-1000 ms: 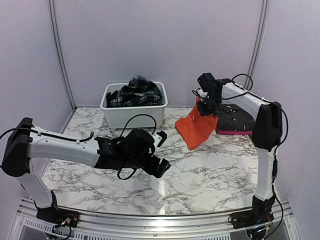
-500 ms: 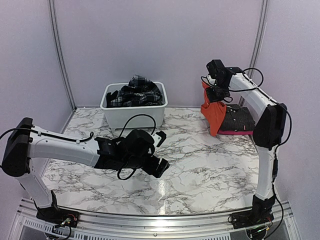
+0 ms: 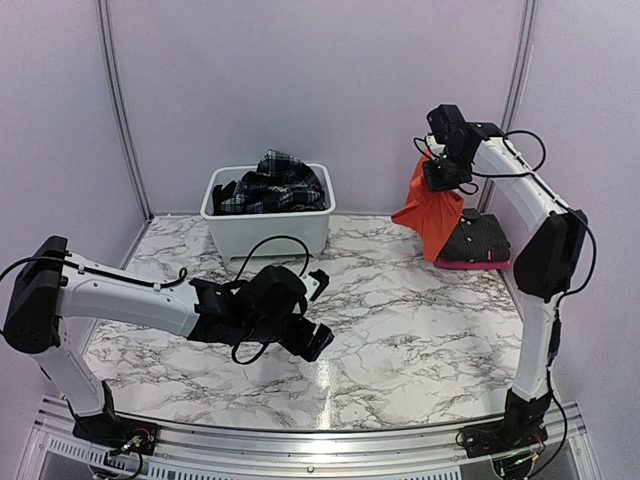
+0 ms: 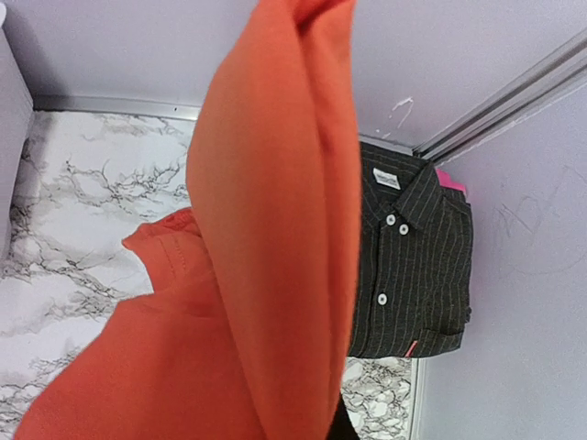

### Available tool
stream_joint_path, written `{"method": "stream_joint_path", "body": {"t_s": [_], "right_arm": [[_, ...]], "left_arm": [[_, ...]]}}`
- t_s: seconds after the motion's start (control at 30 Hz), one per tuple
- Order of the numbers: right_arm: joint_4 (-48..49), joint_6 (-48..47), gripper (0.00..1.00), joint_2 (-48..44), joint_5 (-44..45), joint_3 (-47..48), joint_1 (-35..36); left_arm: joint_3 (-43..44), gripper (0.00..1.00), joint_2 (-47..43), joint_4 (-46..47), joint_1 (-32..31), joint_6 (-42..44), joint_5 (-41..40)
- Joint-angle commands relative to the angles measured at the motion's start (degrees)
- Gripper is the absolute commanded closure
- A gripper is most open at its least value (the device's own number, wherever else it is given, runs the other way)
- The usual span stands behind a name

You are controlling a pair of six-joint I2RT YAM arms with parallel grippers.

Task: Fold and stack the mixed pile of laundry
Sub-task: Place the square-folded T-shirt at the corner of the board.

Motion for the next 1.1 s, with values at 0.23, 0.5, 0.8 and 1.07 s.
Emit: {"method": "stream_joint_path", "body": {"t_s": [0.23, 0.5, 0.8, 1.07], "right_arm": [[3.57, 0.59, 1.0, 1.65, -10.71, 3.33, -12.07], [5.08, 0.94, 1.0, 6.78, -18.18, 4.38, -21.47], [6.17, 1.66, 0.91, 12.82, -24.44, 7.97, -28.87], [5.47, 3.29, 0.43, 13.49, -22.38, 9.88, -31.14]], "left_arm": [[2.48, 0.01, 1.37, -2.16, 0.15, 1.47, -1.63], [4.71, 0.01, 2.86, -4.29, 0.32, 2.89, -2.3], [5.93, 0.01, 4.42, -5.58, 0.93, 3.32, -1.76], [7.37, 0.01, 5.7, -6.54, 2.13, 3.04, -0.19]]}}
